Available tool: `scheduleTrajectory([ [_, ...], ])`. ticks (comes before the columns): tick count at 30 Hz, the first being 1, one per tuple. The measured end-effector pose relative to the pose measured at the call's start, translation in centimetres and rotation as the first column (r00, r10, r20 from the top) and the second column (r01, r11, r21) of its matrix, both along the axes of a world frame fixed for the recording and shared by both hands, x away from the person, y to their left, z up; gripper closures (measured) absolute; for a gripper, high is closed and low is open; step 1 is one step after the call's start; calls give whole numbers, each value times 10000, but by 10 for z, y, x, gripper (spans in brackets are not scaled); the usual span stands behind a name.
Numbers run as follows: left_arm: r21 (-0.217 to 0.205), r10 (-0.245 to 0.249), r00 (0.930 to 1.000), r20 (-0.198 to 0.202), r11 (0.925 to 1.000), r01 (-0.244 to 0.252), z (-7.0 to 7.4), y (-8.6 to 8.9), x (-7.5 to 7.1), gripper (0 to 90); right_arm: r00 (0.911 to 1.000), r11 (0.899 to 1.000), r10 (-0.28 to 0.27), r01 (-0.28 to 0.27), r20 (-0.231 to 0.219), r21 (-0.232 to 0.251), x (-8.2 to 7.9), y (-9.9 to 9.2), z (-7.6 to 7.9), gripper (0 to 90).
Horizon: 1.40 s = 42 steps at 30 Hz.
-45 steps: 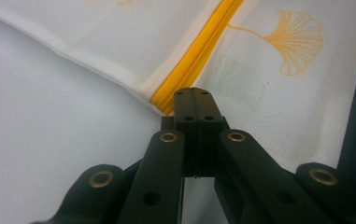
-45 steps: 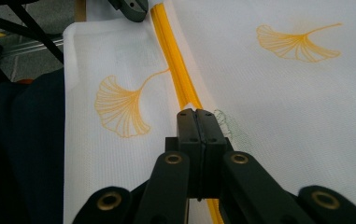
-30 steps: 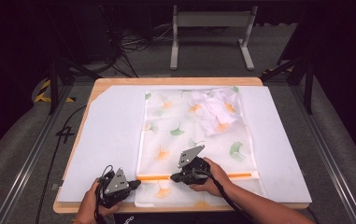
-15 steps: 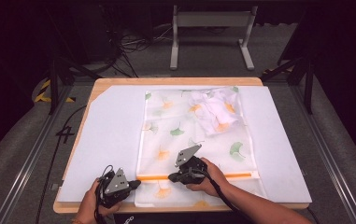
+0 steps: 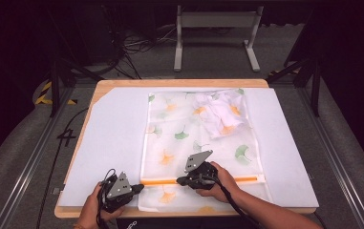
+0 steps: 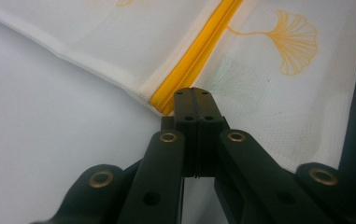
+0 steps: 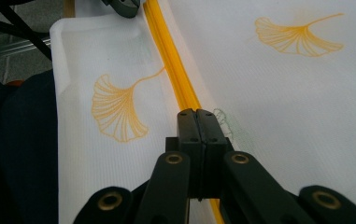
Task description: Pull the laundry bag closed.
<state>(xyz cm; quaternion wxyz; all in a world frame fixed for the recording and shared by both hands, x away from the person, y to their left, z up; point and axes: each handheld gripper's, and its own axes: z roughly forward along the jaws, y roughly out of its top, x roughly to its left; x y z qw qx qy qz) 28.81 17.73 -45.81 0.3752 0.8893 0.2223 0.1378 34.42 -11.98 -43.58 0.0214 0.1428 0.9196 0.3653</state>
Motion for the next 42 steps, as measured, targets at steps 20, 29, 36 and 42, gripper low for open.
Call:
scheduleTrajectory([
  [20, -152, 57, 10000, -61, 9999, -58, -1, 1, 1, 900, 9887, 9885, -1497, 1497, 19, 202, -9, -113, 13, 900],
  [29, -165, 76, 9999, -72, 9998, -77, -1, 1, 0, 900, 9505, 9500, -3106, 3105, -32, 323, -19, -193, 13, 900],
  [36, -168, 31, 9999, -110, 9999, -32, -1, 1, 1, 900, 9243, 9229, -3814, 3816, -136, 521, -27, -230, 11, 900],
  [42, -159, 50, 9999, -106, 9999, -51, 0, 1, 1, 900, 9093, 9068, -4142, 4161, -412, 681, -30, -247, 3, 900],
])
